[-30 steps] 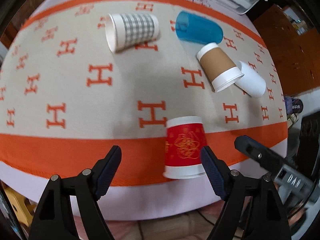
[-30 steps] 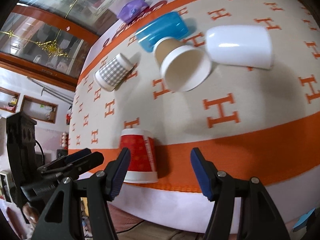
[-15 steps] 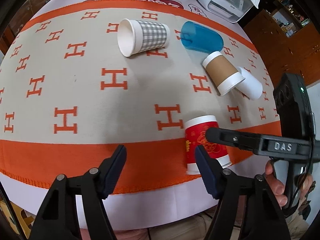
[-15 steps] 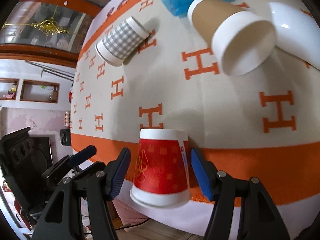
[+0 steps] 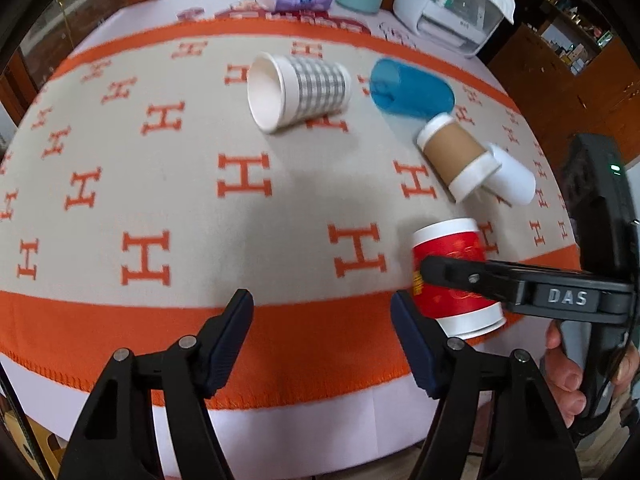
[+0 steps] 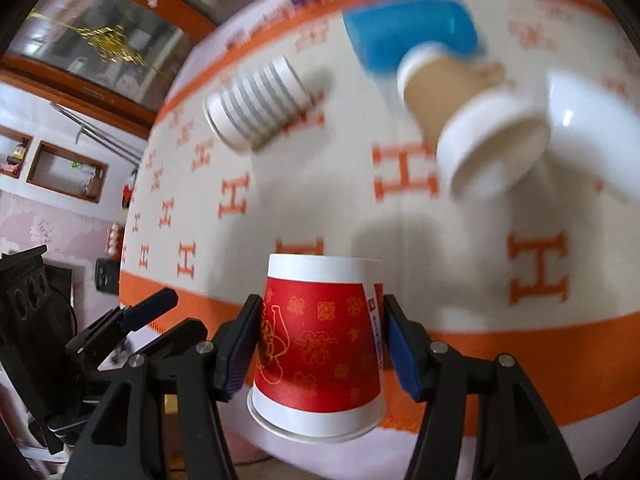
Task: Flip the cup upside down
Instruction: 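Lift the red cup with the right gripper and rotate it bottom up, then lower the red cup rim-down onto the cloth and open the right gripper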
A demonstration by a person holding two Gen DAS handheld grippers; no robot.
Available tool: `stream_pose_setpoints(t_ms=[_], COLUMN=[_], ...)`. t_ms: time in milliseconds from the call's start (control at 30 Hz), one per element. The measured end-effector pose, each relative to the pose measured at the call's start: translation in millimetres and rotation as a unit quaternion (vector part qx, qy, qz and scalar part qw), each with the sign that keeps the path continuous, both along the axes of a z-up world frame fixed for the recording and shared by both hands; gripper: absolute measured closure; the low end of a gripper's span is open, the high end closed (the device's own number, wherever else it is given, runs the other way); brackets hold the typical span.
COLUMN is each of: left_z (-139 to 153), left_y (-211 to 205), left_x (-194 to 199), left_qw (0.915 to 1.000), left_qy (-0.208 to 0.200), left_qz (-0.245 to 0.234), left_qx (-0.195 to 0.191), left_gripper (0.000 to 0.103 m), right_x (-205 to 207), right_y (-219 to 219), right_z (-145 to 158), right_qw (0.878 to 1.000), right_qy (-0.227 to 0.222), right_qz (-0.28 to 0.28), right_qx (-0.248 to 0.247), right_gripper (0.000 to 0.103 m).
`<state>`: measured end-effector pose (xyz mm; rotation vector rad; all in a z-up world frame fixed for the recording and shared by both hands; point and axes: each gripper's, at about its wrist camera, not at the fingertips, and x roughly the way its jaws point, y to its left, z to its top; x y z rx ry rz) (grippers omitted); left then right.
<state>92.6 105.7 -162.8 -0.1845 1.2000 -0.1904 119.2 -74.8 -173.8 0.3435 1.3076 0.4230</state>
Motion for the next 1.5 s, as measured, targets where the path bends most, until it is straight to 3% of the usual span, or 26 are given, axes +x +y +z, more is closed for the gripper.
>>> stream_pose_setpoints(t_ms=[133,300,600,900,1500], left_z=[10.7,15.1,-3.9,-9.6,-9.8], left_y=[1.3,2.5,14.1,9.3,-4.3], left_x=[0.1,0.9,-2.7,-13.0,-29.5], left_qw=[0.9986,0.9930,0.9875,0.9865,0.9884], left_qy=[-0.045,-0.091,-0.101,-0.114,-0.119], left_qz=[0.023,0.063,0.111,0.104,0.083], left_qx=[0.013,0.043,0.049,0.054,0.046], left_gripper=[0.033,0.029,0.029,0.029,0.028], right_x=[-2.5,-4.4,-20.4,-50.6,-73.1], right_y=[2.9,8.3,21.6,23.3,24.9], right_z=[12.3,12.4,-2.3,-3.4,-10.7], right_qw=[0.996,0.981,0.959,0.947,0.947], right_qy=[-0.078,-0.179,-0.267,-0.299,-0.295], right_qz=[-0.008,-0.012,0.006,0.024,0.038], right_qx=[-0.031,-0.078,-0.091,-0.112,-0.122], right_gripper=[0.044,0.044,0.044,0.044,0.042])
